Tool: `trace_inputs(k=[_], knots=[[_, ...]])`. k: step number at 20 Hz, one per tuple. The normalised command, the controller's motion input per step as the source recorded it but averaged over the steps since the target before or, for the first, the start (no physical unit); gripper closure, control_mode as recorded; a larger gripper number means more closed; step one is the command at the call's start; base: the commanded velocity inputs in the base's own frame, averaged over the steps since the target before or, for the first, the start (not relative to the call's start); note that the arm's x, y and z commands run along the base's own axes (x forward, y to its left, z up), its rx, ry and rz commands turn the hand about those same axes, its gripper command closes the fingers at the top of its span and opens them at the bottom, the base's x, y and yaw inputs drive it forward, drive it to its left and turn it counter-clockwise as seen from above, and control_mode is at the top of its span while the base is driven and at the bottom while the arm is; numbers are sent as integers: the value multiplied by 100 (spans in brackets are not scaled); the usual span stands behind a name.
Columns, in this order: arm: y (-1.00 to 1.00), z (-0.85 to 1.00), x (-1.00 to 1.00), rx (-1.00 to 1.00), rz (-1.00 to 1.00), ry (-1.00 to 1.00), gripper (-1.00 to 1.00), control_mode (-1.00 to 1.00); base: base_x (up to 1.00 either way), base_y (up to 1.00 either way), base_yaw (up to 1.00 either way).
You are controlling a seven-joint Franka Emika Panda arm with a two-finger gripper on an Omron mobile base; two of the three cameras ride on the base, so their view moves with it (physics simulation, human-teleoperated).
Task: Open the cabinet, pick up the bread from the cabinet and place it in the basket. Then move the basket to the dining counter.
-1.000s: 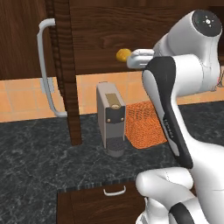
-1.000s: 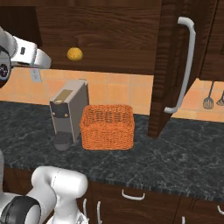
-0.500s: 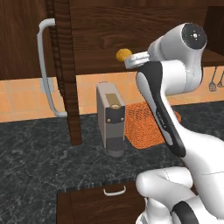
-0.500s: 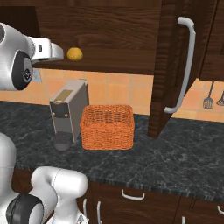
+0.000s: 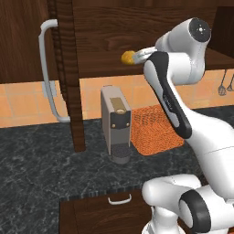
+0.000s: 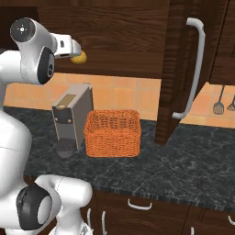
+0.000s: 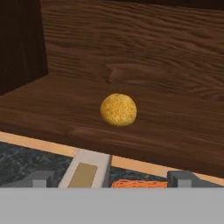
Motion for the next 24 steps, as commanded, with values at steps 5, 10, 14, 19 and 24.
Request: trace_inputs(k=[5, 10, 14, 19, 24], knots=[[0, -7, 64, 3, 0, 9, -100, -100, 0, 0, 0], [0, -2, 77, 6, 0, 1, -100, -100, 0, 0, 0], [7, -7, 68, 4, 0, 0, -100, -100, 0, 0, 0], [16, -30, 42, 3, 0, 1, -100, -100, 0, 0, 0], [13, -16, 63, 2, 0, 0, -100, -100, 0, 0, 0]])
